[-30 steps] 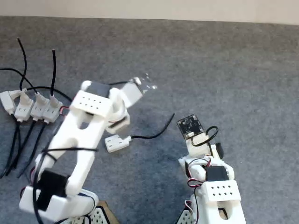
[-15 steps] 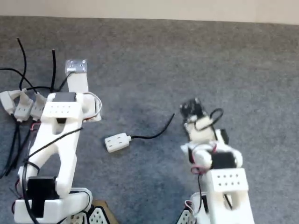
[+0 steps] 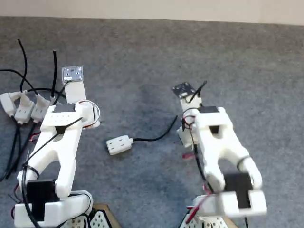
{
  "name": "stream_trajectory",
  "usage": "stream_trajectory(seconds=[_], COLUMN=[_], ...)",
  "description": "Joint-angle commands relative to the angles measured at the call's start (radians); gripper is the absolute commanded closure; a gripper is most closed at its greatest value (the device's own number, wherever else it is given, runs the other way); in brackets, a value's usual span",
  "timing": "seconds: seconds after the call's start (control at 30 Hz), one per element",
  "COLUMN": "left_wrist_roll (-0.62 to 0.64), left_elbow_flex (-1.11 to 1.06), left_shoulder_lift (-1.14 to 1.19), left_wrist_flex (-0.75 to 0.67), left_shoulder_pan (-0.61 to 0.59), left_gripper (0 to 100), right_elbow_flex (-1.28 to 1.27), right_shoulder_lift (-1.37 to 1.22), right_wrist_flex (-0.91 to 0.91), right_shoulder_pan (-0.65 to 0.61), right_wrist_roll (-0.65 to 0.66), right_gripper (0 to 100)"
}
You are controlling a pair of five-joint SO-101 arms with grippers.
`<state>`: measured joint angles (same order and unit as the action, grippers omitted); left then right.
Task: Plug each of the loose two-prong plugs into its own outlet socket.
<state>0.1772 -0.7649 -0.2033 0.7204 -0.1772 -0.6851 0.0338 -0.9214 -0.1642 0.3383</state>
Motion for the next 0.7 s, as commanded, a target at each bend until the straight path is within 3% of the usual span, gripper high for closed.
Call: stream_trajectory(seconds=[0.0,0.1,0.33,0.67], left_wrist_roll=[-0.014,-0.014,-0.014,-0.014], left_elbow_flex=[0.002,0.002,0.001,0.001], left_shoulder_lift=[-0.035,-0.035,-0.035,-0.035], left_wrist_flex=[-0.014,-0.014,-0.014,-0.014], left_shoulder_pan=[-0.007,-0.004,-0.002,-0.002], left_gripper=[69,69,69,69], right_elbow_flex=[0.077,0.085,0.088,0.081], right_shoulder_lift=[-0.073,-0.081,-0.084,-0.082], right_wrist_flex=[0.027,0.027,0.031,0.021], right_shoulder_pan=[-0.015,-0.015,-0.015,-0.012], right_wrist_roll=[-0.020,-0.021,-0.021,-0.021], right_gripper=[60.7,66.8,99.7,99.3])
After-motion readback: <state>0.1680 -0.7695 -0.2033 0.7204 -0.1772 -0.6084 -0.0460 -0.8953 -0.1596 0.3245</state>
